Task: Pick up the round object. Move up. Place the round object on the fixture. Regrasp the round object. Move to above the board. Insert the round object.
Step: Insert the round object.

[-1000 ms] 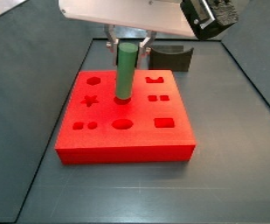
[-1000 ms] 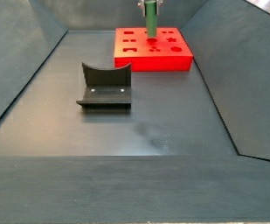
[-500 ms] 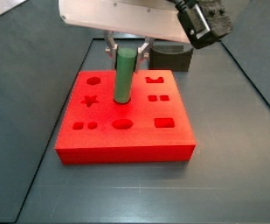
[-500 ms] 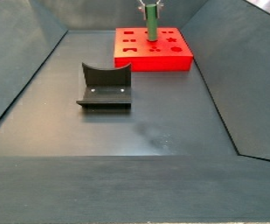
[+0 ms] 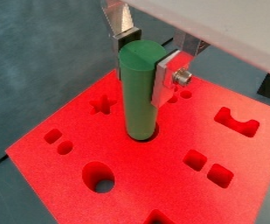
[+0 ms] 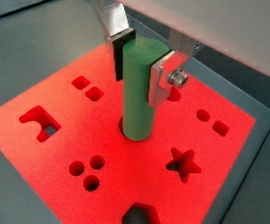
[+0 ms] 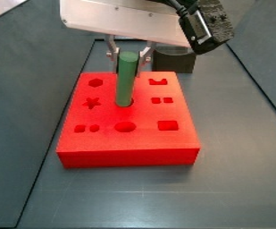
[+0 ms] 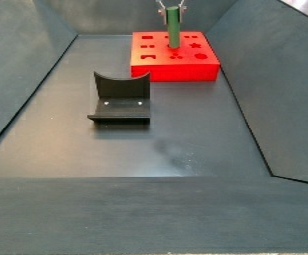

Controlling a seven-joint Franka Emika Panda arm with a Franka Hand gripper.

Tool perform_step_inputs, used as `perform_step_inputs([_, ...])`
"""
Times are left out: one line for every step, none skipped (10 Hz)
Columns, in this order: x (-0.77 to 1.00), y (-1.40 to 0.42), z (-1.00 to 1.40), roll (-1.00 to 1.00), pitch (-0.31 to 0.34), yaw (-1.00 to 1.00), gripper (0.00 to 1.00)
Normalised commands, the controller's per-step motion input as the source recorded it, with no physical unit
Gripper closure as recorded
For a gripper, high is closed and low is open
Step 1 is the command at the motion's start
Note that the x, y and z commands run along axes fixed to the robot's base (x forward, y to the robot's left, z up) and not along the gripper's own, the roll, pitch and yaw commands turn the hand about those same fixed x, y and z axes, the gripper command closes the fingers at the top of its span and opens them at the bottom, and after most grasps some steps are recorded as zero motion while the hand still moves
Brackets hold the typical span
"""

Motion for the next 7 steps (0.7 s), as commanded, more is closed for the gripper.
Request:
perform_step_inputs([0.0, 0.0, -0.15, 0.0, -0.026, 0.0, 1.0])
perform_step_inputs([0.0, 0.0, -0.17, 0.0, -0.039, 0.0, 1.0])
perform_step_inputs([0.0, 0.0, -0.18, 0.0, -0.043, 0.0, 1.0])
perform_step_inputs([0.0, 0.0, -0.19, 0.0, -0.05, 0.0, 1.0])
perform_step_inputs([0.0, 0.0, -0.21, 0.0, -0.059, 0.0, 1.0])
perform_step_inputs([0.0, 0.0, -0.23, 0.0, -0.074, 0.0, 1.0])
perform_step_inputs([0.0, 0.0, -0.23, 0.0, -0.086, 0.0, 1.0])
